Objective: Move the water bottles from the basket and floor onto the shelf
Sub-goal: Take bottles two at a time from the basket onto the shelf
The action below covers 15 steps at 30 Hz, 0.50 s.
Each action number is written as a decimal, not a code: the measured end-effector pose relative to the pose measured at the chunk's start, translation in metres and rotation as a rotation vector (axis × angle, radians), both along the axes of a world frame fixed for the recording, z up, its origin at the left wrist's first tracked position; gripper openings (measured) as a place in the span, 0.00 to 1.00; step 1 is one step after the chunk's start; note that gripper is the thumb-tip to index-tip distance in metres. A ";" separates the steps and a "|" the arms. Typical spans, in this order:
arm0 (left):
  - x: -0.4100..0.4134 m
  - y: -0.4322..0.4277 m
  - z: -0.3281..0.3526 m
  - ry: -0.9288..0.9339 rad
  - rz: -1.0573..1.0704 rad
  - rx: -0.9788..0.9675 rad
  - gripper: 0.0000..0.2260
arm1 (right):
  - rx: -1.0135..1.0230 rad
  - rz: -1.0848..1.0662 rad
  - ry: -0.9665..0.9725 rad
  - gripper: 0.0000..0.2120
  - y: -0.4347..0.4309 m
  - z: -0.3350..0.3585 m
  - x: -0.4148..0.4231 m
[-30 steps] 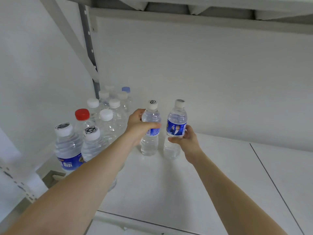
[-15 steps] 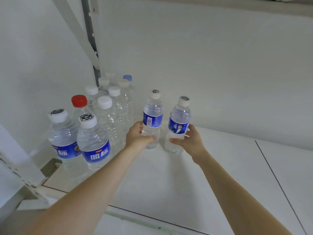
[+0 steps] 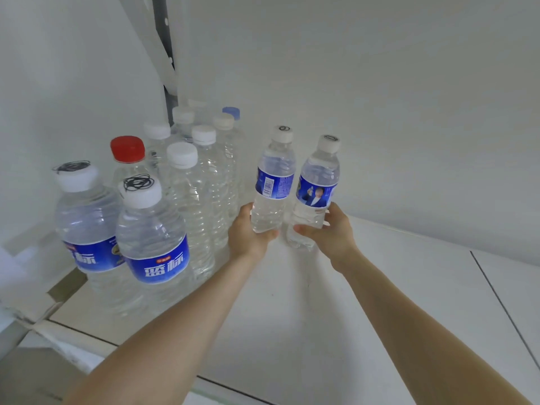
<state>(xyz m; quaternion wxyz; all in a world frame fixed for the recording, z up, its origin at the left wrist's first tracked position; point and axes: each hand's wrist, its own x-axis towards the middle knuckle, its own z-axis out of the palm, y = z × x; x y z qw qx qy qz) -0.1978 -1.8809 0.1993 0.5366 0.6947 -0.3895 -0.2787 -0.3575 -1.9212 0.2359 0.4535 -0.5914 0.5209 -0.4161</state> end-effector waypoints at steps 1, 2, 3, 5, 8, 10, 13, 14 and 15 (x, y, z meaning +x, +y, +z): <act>0.002 -0.005 -0.001 -0.002 0.007 0.003 0.34 | 0.001 0.001 -0.002 0.27 -0.005 0.001 0.003; 0.004 -0.010 -0.001 -0.006 0.015 0.008 0.35 | 0.001 0.003 -0.005 0.27 -0.010 0.002 0.006; 0.005 -0.014 -0.002 -0.012 0.025 0.010 0.35 | 0.001 0.003 -0.005 0.26 -0.015 0.001 0.008; 0.004 -0.021 -0.003 -0.021 0.044 0.009 0.34 | 0.001 0.003 0.002 0.26 -0.025 0.001 0.012; 0.005 -0.030 -0.006 -0.028 0.062 0.000 0.33 | -0.004 0.014 0.003 0.26 -0.038 0.001 0.018; 0.007 -0.035 -0.006 -0.021 0.053 0.002 0.32 | -0.003 0.018 -0.003 0.26 -0.046 0.000 0.021; 0.011 -0.041 -0.005 -0.004 0.029 0.010 0.32 | 0.009 0.015 -0.022 0.27 -0.054 -0.002 0.025; 0.012 -0.042 -0.004 0.004 0.016 0.014 0.33 | 0.011 0.013 -0.023 0.27 -0.057 -0.002 0.026; 0.013 -0.044 -0.004 0.013 0.002 0.015 0.33 | 0.009 0.014 -0.022 0.27 -0.059 -0.002 0.027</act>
